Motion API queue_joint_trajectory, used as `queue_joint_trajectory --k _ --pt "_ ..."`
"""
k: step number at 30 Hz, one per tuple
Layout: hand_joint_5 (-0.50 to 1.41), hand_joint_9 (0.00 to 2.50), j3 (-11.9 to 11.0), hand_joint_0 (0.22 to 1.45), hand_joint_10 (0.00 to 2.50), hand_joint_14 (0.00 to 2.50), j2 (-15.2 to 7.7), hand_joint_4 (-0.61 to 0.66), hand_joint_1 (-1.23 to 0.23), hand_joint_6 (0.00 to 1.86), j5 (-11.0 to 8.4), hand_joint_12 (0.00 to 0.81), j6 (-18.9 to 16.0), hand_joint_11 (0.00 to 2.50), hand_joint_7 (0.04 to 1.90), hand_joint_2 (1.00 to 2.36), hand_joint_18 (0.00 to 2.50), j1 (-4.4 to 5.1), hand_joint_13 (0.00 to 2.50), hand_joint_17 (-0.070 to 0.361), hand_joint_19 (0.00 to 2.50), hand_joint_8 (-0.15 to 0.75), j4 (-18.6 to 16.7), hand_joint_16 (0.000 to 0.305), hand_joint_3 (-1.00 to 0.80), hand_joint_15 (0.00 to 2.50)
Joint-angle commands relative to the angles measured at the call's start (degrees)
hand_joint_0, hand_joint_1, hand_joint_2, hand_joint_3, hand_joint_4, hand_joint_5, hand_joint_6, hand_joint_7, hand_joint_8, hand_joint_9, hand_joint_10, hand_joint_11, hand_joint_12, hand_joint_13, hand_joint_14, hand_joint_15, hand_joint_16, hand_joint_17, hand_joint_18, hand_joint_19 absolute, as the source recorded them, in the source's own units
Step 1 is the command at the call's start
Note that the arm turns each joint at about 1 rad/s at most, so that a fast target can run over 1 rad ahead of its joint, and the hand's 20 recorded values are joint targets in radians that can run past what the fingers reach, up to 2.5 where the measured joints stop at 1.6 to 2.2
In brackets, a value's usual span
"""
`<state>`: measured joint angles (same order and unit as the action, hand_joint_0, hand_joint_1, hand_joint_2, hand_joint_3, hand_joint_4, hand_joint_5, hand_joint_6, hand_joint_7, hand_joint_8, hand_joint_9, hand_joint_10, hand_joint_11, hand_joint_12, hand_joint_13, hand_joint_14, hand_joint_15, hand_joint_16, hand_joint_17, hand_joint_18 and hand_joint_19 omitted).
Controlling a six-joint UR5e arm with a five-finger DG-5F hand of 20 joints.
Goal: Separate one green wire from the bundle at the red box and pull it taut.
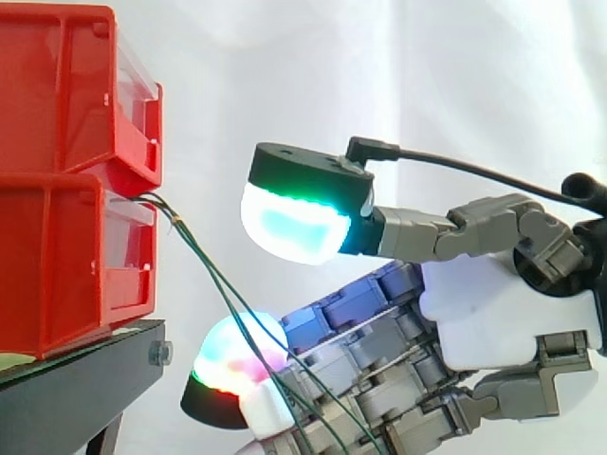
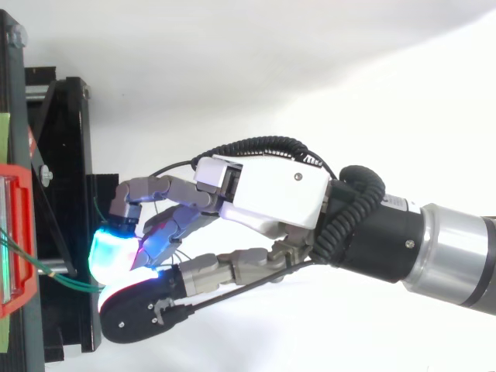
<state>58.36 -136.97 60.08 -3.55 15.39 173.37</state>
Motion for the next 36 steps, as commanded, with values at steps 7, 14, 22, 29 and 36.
queue_joint_trajectory --k 7,14,22,29,36 --pt "-0.12 0.84 -2.37 0.63 0.01 0.01 0.21 0.27 -0.62 0.53 -0.84 0.409 0.21 0.28 1.41 1.00 0.57 0.17 0.73 0.104 0.29 0.356 2.32 0.046 -0.46 0.20" --pt "-0.11 0.83 -4.65 0.62 0.01 0.01 0.13 0.27 -0.62 0.52 -1.81 0.407 1.36 0.27 1.41 1.00 0.57 0.43 0.73 0.104 0.29 0.355 5.48 0.046 -0.46 0.20" --pt "-0.12 0.83 0.09 0.62 0.01 0.01 0.04 0.26 -0.61 0.50 -3.22 0.408 4.96 0.26 1.28 1.00 0.56 1.14 0.73 0.104 0.31 0.348 -4.45 0.046 -0.46 0.20" --pt "-0.14 0.83 4.40 0.61 0.01 0.01 0.04 0.30 -0.60 0.50 -3.57 0.410 5.05 0.26 1.11 1.00 0.56 1.66 0.73 0.105 0.31 0.349 -12.80 0.047 -0.47 0.20" --pt "-0.16 0.82 5.28 0.60 0.01 0.01 0.04 0.32 -0.60 0.50 -3.66 0.416 5.13 0.24 0.97 1.00 0.56 1.40 0.73 0.106 0.31 0.345 -14.12 0.047 -0.47 0.20"
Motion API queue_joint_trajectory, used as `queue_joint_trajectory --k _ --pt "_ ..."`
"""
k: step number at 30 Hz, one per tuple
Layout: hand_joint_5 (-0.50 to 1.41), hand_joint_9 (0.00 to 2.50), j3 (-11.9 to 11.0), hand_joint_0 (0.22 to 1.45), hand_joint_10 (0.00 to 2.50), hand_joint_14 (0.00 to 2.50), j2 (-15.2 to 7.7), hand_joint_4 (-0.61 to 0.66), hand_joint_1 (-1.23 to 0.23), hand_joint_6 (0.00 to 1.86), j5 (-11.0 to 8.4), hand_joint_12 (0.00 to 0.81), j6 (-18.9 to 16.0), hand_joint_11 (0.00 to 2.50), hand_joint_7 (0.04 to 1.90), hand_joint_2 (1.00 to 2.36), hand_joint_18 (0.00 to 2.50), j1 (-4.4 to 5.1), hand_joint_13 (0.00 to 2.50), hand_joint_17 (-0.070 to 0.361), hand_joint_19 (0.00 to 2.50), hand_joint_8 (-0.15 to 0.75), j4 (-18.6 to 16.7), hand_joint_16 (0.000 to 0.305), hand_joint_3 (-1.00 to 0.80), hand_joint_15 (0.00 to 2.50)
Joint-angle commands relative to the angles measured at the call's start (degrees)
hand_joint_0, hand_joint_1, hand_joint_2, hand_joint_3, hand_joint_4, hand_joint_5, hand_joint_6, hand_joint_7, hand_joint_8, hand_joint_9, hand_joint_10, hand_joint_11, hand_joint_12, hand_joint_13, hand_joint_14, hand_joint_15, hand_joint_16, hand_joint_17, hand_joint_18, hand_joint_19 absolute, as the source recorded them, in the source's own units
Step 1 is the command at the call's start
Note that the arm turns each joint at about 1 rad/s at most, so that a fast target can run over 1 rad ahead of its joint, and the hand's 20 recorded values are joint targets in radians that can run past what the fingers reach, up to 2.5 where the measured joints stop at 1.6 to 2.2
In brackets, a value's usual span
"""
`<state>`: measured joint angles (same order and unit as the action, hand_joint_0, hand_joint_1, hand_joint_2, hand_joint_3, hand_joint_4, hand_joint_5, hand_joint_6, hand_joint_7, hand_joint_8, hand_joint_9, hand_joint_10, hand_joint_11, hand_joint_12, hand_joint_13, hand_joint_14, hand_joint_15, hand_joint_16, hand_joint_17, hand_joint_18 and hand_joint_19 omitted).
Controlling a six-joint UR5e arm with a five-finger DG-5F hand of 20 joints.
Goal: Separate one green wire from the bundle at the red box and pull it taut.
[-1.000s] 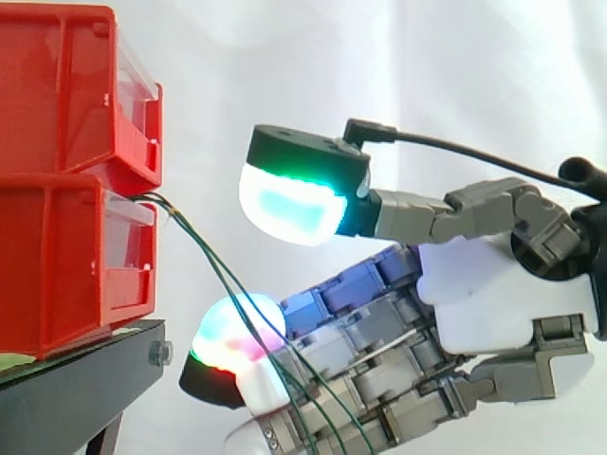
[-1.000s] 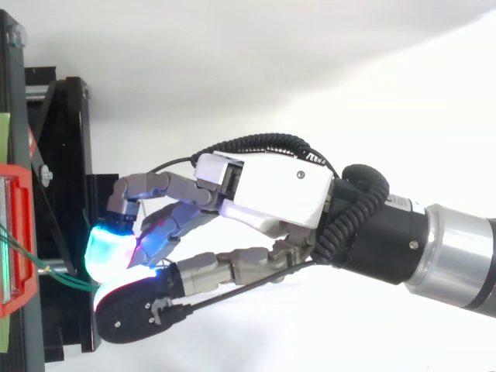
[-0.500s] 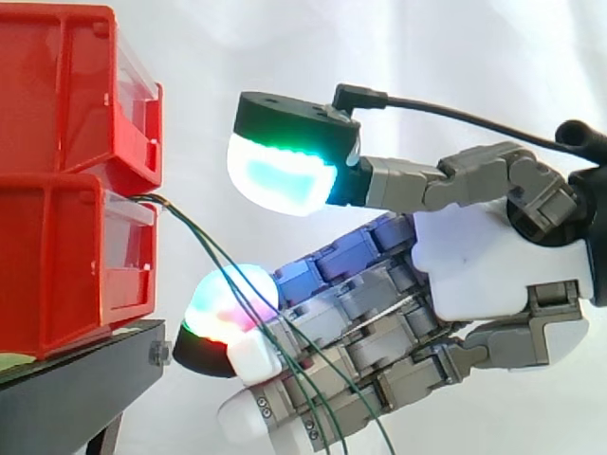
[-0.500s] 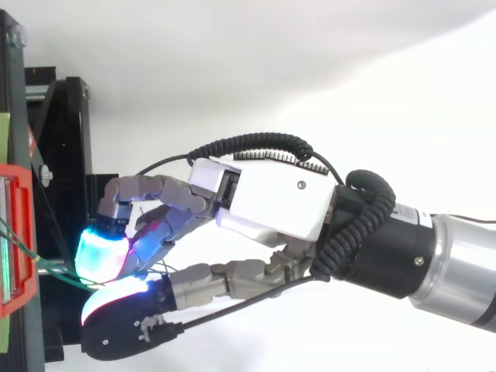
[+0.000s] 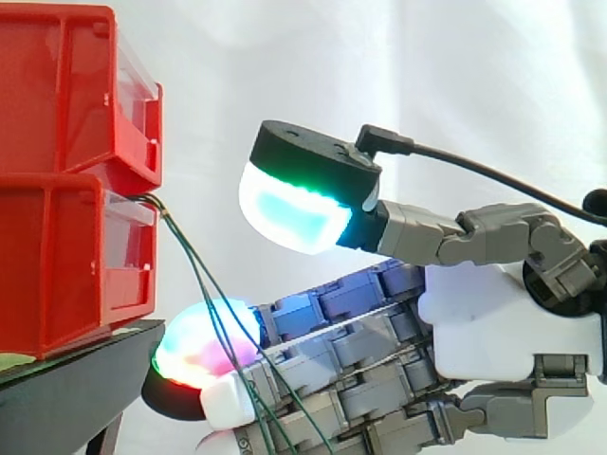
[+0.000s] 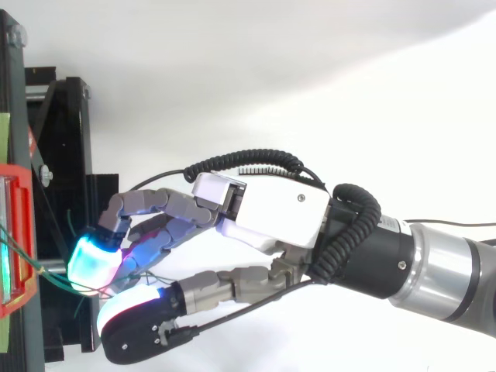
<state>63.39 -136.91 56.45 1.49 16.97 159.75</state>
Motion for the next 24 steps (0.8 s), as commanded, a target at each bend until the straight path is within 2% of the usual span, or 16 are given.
queue_joint_trajectory --k 1,6,9,14,17,18,21,24 --pt "-0.16 0.82 0.24 0.60 0.01 0.01 -0.29 0.32 -0.60 0.50 0.07 0.416 0.18 0.23 0.97 1.00 0.55 -0.27 0.73 0.106 0.31 0.345 -0.67 0.047 -0.47 0.20" --pt "-0.17 0.82 0.15 0.60 0.01 0.01 -2.48 0.31 -0.60 0.50 0.16 0.420 0.18 0.24 0.94 1.00 0.55 -0.36 0.74 0.106 0.31 0.349 -4.89 0.047 -0.48 0.21" --pt "-0.17 0.82 0.15 0.59 0.01 0.01 -2.84 0.30 -0.59 0.50 -0.11 0.421 0.18 0.24 0.94 1.00 0.56 -0.09 0.74 0.106 0.31 0.355 -6.03 0.047 -0.48 0.20" --pt "-0.17 0.84 -0.02 0.59 0.01 0.01 -3.80 0.30 -0.59 0.50 0.33 0.420 -0.44 0.26 0.93 1.00 0.56 -0.44 0.75 0.106 0.31 0.356 -6.91 0.047 -0.48 0.21" --pt "-0.17 0.94 -0.11 0.59 0.01 0.01 -3.71 0.30 -0.59 0.50 0.33 0.421 -0.53 0.42 0.94 1.00 0.55 -0.53 0.76 0.106 0.31 0.355 -6.65 0.047 -0.48 0.22" --pt "-0.17 0.98 -0.81 0.60 0.01 0.01 -3.71 0.30 -0.59 0.50 0.51 0.424 -0.79 0.50 0.93 1.00 0.55 -0.53 0.77 0.106 0.31 0.357 -6.38 0.047 -0.48 0.22" --pt "-0.17 1.08 -2.31 0.59 0.02 0.01 -3.71 0.30 -0.58 0.50 0.77 0.430 -1.05 0.77 0.94 1.00 0.56 -0.53 0.80 0.106 0.31 0.356 -4.36 0.047 -0.49 0.25" --pt "-0.18 1.16 -3.89 0.59 0.02 0.01 -3.71 0.29 -0.58 0.50 0.77 0.431 -1.05 0.97 0.94 1.00 0.56 -0.53 0.82 0.106 0.31 0.353 -0.76 0.047 -0.49 0.28"
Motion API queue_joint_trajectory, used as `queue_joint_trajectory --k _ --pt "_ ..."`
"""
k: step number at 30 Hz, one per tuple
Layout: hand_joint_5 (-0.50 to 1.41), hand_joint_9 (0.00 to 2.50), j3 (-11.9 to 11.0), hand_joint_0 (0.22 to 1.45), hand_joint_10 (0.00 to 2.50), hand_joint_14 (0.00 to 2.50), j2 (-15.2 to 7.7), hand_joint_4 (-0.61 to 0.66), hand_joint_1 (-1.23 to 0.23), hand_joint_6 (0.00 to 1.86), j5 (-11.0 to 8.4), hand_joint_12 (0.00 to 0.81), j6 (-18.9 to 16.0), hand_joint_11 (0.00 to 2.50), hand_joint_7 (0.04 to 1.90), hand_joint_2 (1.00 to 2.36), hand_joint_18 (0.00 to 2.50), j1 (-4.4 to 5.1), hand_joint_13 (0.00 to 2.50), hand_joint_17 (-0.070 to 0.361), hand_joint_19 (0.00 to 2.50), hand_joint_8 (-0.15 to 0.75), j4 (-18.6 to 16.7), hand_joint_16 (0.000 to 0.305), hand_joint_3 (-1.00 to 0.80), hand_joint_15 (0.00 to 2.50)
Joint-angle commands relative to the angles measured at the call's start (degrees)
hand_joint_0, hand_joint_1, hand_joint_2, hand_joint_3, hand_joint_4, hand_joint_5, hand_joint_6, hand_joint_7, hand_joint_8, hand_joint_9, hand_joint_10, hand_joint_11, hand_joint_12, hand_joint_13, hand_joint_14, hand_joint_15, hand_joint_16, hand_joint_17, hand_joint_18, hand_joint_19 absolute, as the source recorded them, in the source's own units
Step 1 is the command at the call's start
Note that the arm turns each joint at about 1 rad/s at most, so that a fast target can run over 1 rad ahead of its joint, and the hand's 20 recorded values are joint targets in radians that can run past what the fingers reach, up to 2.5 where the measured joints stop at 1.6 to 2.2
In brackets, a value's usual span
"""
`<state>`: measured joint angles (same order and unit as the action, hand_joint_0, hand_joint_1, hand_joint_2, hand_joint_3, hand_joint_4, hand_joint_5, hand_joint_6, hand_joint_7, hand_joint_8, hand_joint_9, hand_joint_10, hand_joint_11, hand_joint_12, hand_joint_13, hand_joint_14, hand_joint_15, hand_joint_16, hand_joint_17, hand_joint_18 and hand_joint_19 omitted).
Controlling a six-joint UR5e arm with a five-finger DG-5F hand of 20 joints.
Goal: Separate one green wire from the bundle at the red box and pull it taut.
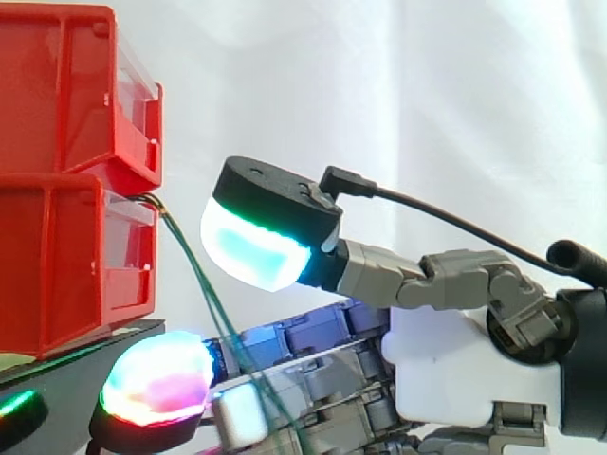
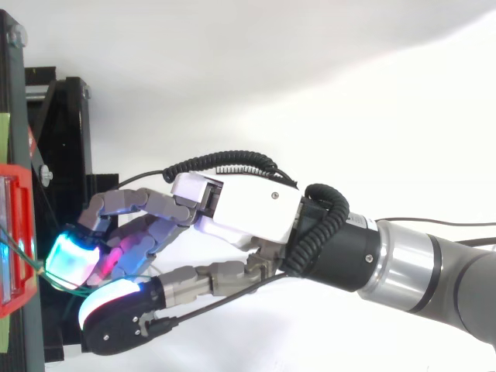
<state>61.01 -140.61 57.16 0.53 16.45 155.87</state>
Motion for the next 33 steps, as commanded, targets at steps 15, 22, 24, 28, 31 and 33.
queue_joint_trajectory --k 15,22,24,28,31,33 --pt "-0.18 1.21 -3.53 0.59 0.02 0.01 2.09 0.29 -0.58 0.50 0.06 0.436 -4.31 1.15 0.94 1.00 0.58 0.34 0.86 0.106 0.31 0.337 14.46 0.047 -0.50 0.31" --pt "-0.17 1.24 -3.44 0.58 0.02 0.01 5.08 0.30 -0.59 0.50 -0.03 0.440 -3.87 1.18 0.98 1.00 0.59 0.52 0.89 0.107 0.31 0.337 20.26 0.048 -0.50 0.33" --pt "-0.17 1.24 -3.53 0.58 0.02 0.01 5.43 0.30 -0.59 0.50 -0.38 0.438 -3.69 1.18 0.98 1.00 0.59 0.60 0.89 0.107 0.32 0.340 20.70 0.048 -0.50 0.33" --pt "-0.16 1.27 -3.97 0.58 0.02 0.01 5.43 0.30 -0.60 0.50 -1.35 0.434 -3.61 1.20 0.99 1.00 0.59 0.60 0.90 0.106 0.31 0.340 20.79 0.047 -0.50 0.33" --pt "-0.16 1.23 -4.15 0.59 0.02 0.01 5.43 0.30 -0.62 0.50 -2.49 0.436 -3.25 1.22 1.00 1.00 0.59 0.60 0.90 0.106 0.31 0.336 20.70 0.047 -0.50 0.33" --pt "-0.16 1.19 -4.23 0.59 0.02 0.01 5.43 0.30 -0.63 0.50 -2.75 0.435 -2.90 1.24 1.00 1.00 0.59 0.60 0.88 0.106 0.31 0.331 20.70 0.047 -0.50 0.33"
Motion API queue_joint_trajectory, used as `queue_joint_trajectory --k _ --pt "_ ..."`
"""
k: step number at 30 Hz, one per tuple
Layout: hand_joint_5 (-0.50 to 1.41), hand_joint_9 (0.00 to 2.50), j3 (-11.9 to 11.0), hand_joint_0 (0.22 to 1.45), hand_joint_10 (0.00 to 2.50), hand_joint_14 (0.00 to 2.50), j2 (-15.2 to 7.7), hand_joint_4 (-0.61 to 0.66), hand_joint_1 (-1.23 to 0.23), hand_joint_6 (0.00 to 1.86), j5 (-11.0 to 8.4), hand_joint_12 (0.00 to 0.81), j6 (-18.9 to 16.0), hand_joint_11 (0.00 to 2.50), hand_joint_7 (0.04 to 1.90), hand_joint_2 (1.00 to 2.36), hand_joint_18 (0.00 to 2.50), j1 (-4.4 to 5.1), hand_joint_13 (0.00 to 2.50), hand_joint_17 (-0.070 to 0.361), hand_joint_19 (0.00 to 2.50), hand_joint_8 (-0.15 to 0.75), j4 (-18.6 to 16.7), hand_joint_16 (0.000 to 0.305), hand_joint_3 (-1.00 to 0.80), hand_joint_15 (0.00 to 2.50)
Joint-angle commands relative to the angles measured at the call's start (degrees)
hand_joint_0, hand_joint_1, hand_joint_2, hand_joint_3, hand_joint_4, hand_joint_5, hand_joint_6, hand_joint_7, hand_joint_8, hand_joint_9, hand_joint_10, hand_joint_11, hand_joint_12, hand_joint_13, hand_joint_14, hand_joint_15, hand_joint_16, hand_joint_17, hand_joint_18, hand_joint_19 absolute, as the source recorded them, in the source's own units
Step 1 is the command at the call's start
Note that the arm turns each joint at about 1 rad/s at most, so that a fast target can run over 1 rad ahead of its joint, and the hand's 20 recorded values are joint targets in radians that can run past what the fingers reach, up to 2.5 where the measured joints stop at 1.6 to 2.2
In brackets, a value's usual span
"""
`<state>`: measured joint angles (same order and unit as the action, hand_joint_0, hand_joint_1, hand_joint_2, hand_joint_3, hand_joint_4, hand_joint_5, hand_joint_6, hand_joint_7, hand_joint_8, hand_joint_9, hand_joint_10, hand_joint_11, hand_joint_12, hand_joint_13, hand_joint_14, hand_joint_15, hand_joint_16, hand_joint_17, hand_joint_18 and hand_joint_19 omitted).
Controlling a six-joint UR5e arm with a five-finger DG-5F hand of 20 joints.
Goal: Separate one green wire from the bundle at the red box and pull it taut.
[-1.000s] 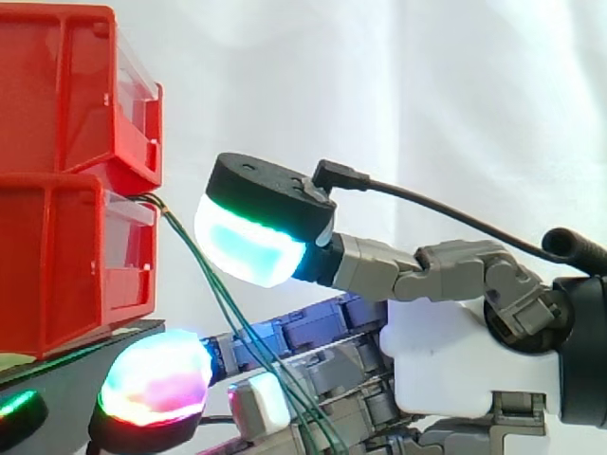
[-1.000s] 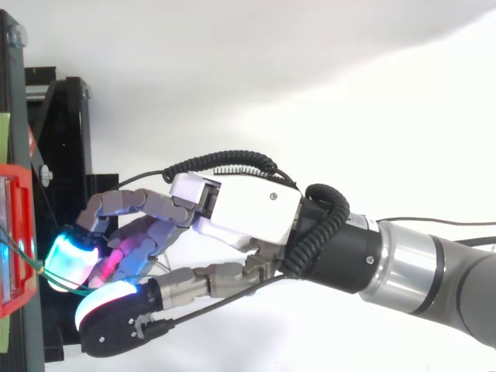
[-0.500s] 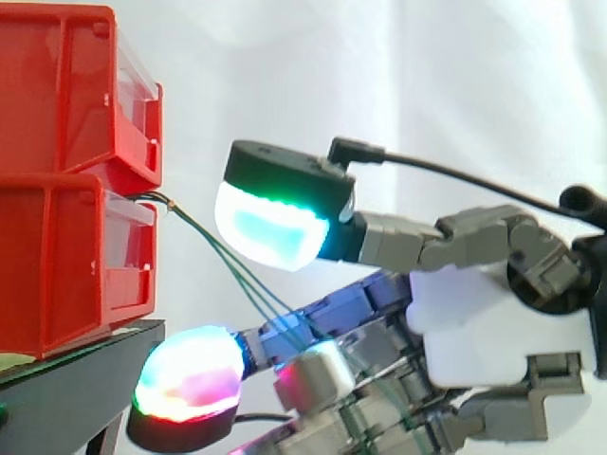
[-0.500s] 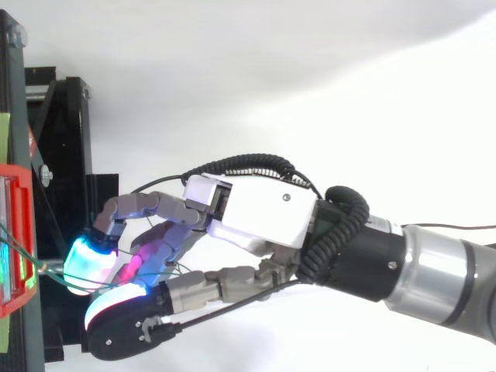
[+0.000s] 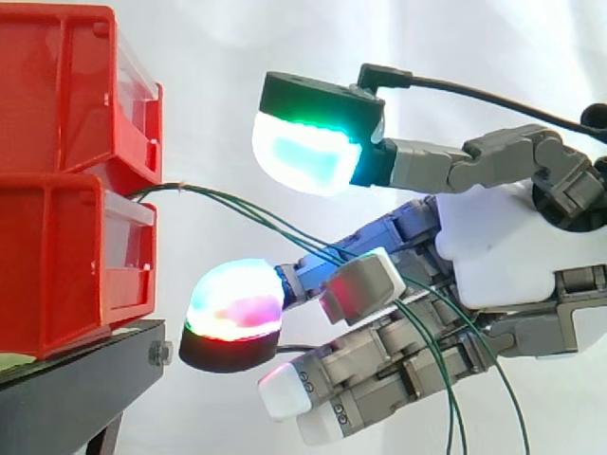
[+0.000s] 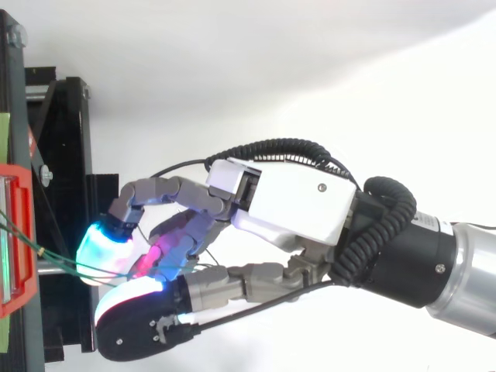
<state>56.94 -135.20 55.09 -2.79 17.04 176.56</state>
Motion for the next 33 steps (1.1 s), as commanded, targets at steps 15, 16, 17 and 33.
queue_joint_trajectory --k 15,16,17,33 --pt "-0.16 1.06 -1.92 0.58 0.02 0.01 -0.06 0.29 -0.63 0.50 -0.51 0.435 1.04 1.17 1.04 1.00 0.58 -0.26 0.83 0.106 0.32 0.341 5.72 0.047 -0.50 0.33" --pt "-0.16 1.06 -1.92 0.58 0.02 0.01 -0.06 0.30 -0.63 0.50 -0.51 0.436 1.04 1.16 1.04 1.00 0.58 -0.17 0.83 0.106 0.31 0.343 5.81 0.047 -0.50 0.33" --pt "-0.16 1.06 -1.92 0.59 0.02 0.01 -0.15 0.30 -0.63 0.50 -0.69 0.436 0.95 1.16 1.04 1.00 0.58 -0.08 0.83 0.106 0.31 0.343 5.81 0.047 -0.50 0.33" --pt "-0.15 1.06 -6.84 0.58 0.02 0.01 -3.05 0.30 -0.62 0.50 0.02 0.437 -1.51 1.17 1.06 1.00 0.57 -0.43 0.82 0.106 0.33 0.345 10.29 0.047 -0.50 0.33"
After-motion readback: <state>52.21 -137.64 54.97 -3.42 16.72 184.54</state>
